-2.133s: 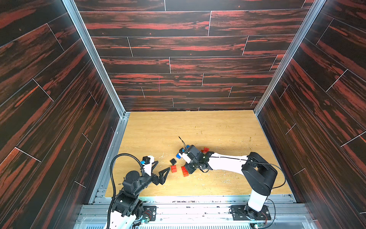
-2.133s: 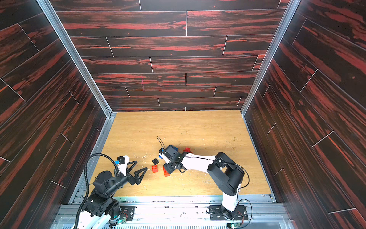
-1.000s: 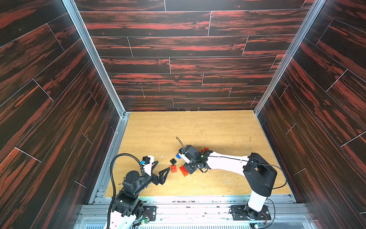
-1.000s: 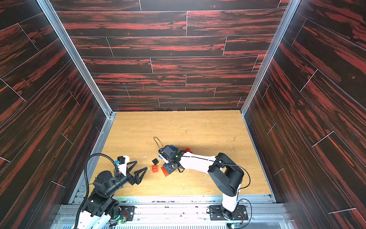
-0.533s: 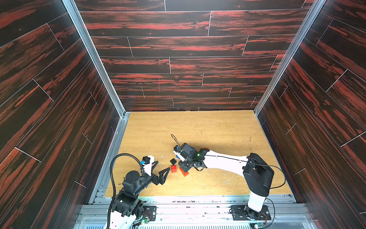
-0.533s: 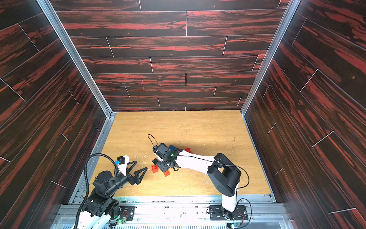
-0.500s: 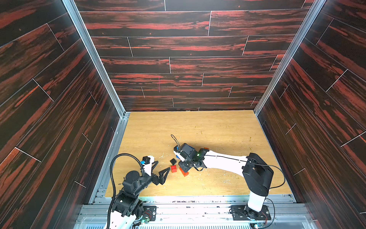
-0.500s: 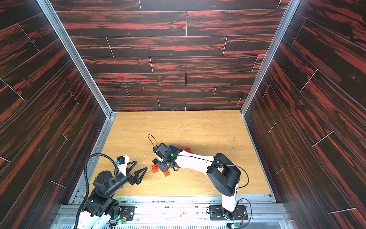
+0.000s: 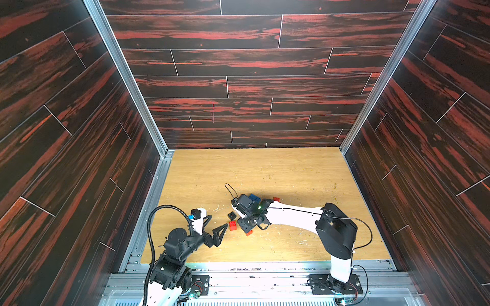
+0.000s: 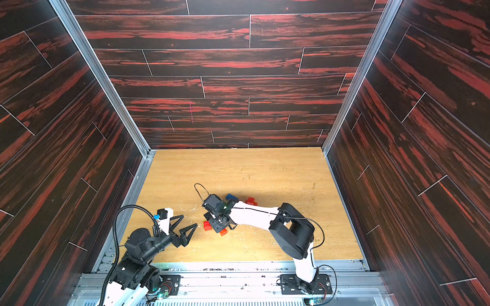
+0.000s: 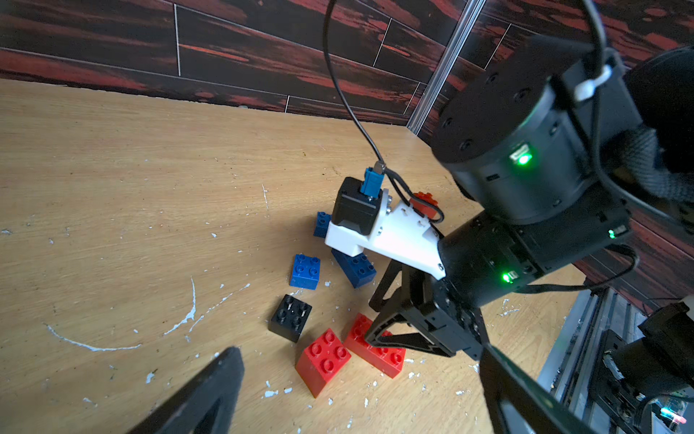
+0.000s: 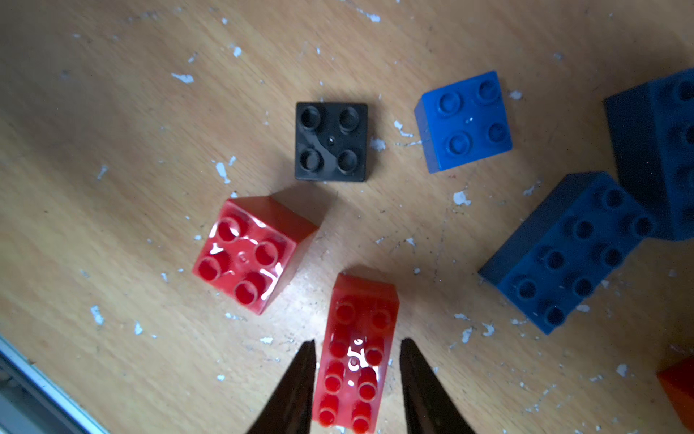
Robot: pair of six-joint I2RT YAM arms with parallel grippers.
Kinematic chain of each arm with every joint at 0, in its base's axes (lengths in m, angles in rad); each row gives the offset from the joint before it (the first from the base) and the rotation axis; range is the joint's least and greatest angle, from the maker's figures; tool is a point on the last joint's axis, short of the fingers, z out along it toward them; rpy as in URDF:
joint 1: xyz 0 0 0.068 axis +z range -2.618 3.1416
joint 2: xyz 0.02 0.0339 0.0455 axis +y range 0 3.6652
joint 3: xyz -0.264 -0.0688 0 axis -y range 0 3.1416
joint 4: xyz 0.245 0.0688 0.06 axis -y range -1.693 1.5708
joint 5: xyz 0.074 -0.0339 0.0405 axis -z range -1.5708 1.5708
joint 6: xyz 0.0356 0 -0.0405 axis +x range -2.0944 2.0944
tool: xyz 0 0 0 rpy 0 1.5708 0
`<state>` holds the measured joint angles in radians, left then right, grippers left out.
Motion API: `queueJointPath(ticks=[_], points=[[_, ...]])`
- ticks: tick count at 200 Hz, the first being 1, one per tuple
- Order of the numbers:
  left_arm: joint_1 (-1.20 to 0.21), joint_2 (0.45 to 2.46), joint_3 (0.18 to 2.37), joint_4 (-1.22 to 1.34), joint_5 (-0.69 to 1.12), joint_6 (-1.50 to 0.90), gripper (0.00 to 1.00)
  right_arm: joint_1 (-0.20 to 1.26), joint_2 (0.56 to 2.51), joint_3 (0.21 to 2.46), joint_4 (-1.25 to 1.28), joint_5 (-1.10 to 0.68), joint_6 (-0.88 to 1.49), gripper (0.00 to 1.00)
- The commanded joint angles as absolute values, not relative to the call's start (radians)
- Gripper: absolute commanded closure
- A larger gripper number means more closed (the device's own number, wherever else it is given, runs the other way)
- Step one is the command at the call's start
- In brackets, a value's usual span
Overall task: Assemble the letter f with lego
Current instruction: Adjust the lego brick at the center of the board, then pick up the lego brick from the center of the board.
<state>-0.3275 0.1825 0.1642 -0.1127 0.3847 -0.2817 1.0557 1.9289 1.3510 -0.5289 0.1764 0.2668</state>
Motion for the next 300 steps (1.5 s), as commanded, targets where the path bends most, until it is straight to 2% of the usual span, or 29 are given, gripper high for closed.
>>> queueJointPath(ticks=[1, 300], points=[[-0.33, 0.183, 0.16, -0.121, 0.392, -0.281, 0.0, 1.061, 1.948, 1.379, -0.566, 0.174, 0.28, 0.6], [-0.33, 0.185, 0.161, -0.121, 0.393, -0.28, 0.0, 1.061, 2.068, 1.463, -0.635, 0.152, 0.251, 0.56]])
